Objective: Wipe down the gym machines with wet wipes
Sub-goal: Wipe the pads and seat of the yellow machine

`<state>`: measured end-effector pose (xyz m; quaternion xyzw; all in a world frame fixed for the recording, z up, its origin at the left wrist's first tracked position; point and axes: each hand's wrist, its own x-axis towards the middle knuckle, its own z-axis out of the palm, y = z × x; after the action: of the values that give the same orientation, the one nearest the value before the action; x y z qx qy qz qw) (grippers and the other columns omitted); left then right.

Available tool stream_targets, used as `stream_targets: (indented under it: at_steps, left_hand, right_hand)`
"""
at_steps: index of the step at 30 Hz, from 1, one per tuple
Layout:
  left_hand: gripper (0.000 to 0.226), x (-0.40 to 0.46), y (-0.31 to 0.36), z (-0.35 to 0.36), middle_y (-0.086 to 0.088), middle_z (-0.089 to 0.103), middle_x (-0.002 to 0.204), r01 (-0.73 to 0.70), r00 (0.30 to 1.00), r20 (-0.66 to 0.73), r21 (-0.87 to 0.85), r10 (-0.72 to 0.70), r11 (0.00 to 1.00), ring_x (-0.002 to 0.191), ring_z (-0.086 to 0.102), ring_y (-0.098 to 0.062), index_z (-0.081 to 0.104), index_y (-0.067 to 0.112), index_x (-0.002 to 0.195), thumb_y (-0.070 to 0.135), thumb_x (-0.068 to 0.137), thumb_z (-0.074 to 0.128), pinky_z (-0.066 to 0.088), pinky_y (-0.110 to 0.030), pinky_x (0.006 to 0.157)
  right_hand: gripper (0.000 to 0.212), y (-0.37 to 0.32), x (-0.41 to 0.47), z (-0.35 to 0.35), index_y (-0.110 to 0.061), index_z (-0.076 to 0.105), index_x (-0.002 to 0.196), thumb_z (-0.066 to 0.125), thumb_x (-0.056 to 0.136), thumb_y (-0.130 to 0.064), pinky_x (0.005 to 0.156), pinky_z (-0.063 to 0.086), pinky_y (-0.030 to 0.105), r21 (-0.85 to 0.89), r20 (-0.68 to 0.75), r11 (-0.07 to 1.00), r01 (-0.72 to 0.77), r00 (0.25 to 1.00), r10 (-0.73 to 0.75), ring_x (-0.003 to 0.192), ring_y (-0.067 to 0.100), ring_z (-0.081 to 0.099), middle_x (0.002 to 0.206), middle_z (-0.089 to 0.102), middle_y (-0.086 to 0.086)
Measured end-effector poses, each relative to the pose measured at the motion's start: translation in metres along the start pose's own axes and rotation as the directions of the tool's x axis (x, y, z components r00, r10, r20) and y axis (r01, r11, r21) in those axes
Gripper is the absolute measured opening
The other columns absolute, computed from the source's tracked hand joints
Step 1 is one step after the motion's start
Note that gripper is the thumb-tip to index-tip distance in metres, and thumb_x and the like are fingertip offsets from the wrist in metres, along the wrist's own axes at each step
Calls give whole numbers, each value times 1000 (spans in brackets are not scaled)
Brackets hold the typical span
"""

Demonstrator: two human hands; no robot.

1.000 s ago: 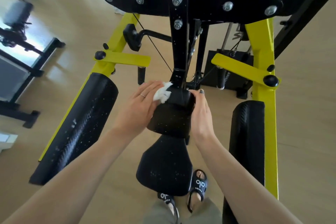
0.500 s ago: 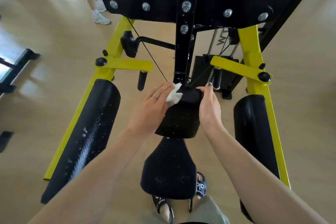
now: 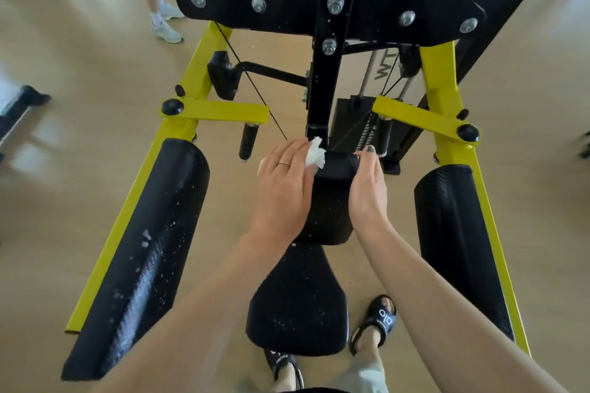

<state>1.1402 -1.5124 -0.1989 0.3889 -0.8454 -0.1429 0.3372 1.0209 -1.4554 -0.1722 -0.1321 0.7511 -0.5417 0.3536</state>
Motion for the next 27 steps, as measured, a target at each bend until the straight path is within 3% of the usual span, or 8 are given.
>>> stream_targets:
  at_steps: [3,5,7,9,12,15,18,27]
  left_hand:
    - [46,-1,-25,2,-9,57,141,-167,984,55,-2,167,986,136,47,-21,55,1,139,30,110,33,39,-37,114]
    - [45,-3,-19,-6,1,60,131,107,992,85,-157,-94,982,122,51,-4,57,8,135,32,110,29,42,-23,103]
    - [40,-6,-5,-9,6,63,101,511,855,113,-348,-506,786,87,55,6,62,16,111,36,110,28,43,-23,78]
    - [42,-9,1,-6,6,65,93,716,622,229,-553,-749,425,82,59,3,62,26,105,43,109,24,42,-24,76]
    - [40,-30,-7,3,0,69,109,786,457,376,-595,-806,168,104,64,-11,61,36,120,48,108,25,49,-26,83]
    - [45,-48,-14,18,1,71,117,837,393,431,-533,-813,122,111,65,-15,63,32,125,51,107,26,50,-35,96]
    - [40,-44,-12,17,1,72,113,819,292,457,-573,-840,-27,106,68,-18,65,28,122,47,105,34,54,-34,87]
    - [41,-25,20,-5,-1,65,113,615,581,196,-742,-790,267,103,62,-7,55,16,136,38,108,33,50,-10,77]
  right_hand:
    - [44,5,3,1,-36,60,119,25,104,-58,110,37,39,18,-7,1000,8,1000,-8,123,12,52,130,60,-10]
    - [34,9,5,1,-41,58,106,26,108,-51,102,36,34,9,-18,1000,29,999,-29,111,6,53,120,60,-13]
    - [33,9,3,3,-40,56,96,27,109,-46,93,37,32,2,-32,998,61,998,-61,102,4,54,111,60,-11]
    - [34,11,5,4,-32,57,96,28,110,-44,88,41,30,-1,-45,996,88,995,-88,98,7,55,107,62,-6]
    - [33,11,6,4,-31,57,96,28,110,-42,83,39,25,9,-40,994,105,994,-104,99,8,55,106,62,-6]
    - [33,12,7,5,-33,56,92,29,110,-42,84,39,26,4,-56,995,104,993,-104,98,8,56,105,62,-6]
    - [33,11,6,5,-34,57,94,29,109,-44,92,40,30,14,-53,996,87,995,-87,103,9,56,111,62,-7]
    - [32,6,1,8,-39,56,90,31,110,-44,78,37,18,47,-82,997,60,995,-56,92,1,53,98,59,-16]
